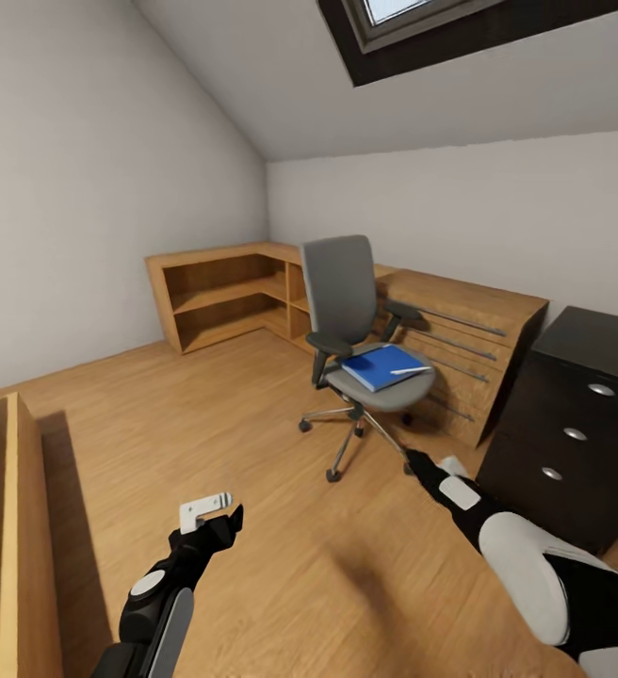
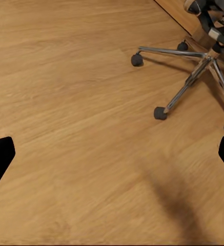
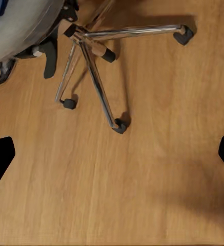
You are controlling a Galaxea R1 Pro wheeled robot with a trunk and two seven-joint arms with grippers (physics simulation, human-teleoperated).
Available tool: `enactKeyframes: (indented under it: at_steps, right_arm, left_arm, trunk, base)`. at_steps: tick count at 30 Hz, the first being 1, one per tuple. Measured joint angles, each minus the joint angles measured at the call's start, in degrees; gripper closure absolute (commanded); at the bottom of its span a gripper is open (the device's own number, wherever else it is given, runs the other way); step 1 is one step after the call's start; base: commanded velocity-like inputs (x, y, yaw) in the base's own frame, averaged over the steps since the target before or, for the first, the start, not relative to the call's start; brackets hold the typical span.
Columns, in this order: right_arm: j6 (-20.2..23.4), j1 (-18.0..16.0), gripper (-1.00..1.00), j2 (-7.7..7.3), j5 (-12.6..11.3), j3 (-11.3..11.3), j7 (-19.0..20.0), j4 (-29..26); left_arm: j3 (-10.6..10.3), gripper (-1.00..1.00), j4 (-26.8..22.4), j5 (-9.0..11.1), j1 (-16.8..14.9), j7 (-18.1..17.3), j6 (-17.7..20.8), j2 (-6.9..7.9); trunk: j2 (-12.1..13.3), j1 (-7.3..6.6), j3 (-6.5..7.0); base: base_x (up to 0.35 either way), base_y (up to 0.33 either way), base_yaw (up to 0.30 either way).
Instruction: In the bedroom, organize the workspace by keeping the computer under the desk, ensuring the monitor is on the desk, placing the keyboard on the desk next to the monitor, placing the mouse on the desk next to the keyboard, moving the folder from the swivel chair onto the desk next to the mouse, stacking the notebook on top of the folder with the pen on top of the notebook, and positioning the swivel chair next to the desk.
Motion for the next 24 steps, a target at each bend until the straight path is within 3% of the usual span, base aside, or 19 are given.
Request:
enactKeyframes:
  at_steps: [5, 6, 10, 16, 21, 24]
  right_arm:
    - [-7.1, 3.1, -1.00, 0.08, 8.6, 1.1, 0.0, 2.2]
    - [-10.7, 4.6, -1.00, 0.21, 12.7, 1.4, -0.1, 2.8]
    - [-17.8, 8.4, -1.00, 0.75, 21.5, 1.5, -0.2, 4.0]
    - [-25.1, 14.1, -1.00, 1.75, 32.7, 1.3, -0.4, 5.3]
    - [-26.9, 17.5, -1.00, 2.16, 36.3, 1.4, -0.3, 5.7]
    - [-27.4, 19.2, -1.00, 2.33, 37.2, 1.4, -0.3, 5.7]
  left_arm:
    - [0.1, -1.00, 0.8, 0.1, 0.0, 0.5, 0.1, 0.04]
    - [0.0, -1.00, 1.8, 0.1, 0.0, 1.2, 0.1, 0.02]
    - [0.0, -1.00, 4.1, 0.0, 0.0, 3.1, 0.0, 0.04]
    - [0.1, -1.00, 9.0, 0.0, 0.0, 5.7, -0.1, 0.61]
    - [0.1, -1.00, 15.5, 0.0, 0.0, 6.1, -0.2, 1.36]
    - [0.1, -1.00, 18.9, 0.0, 0.0, 6.2, -0.3, 1.62]
  trunk:
    - [2.0, -1.10, 0.90]
    - [2.4, -1.32, 1.07]
    - [4.0, -2.20, 1.79]
    - [6.4, -3.54, 2.87]
    - [8.4, -4.64, 3.77]
    - [9.6, -5.31, 4.31]
  base:
    - [-0.304, -0.206, 0.000]
    - [-0.289, -0.227, 0.000]
    - [-0.276, -0.229, 0.000]
    - [-0.132, -0.119, 0.000]
    - [-0.030, -0.027, 0.000]
    - [-0.010, -0.009, 0.000]
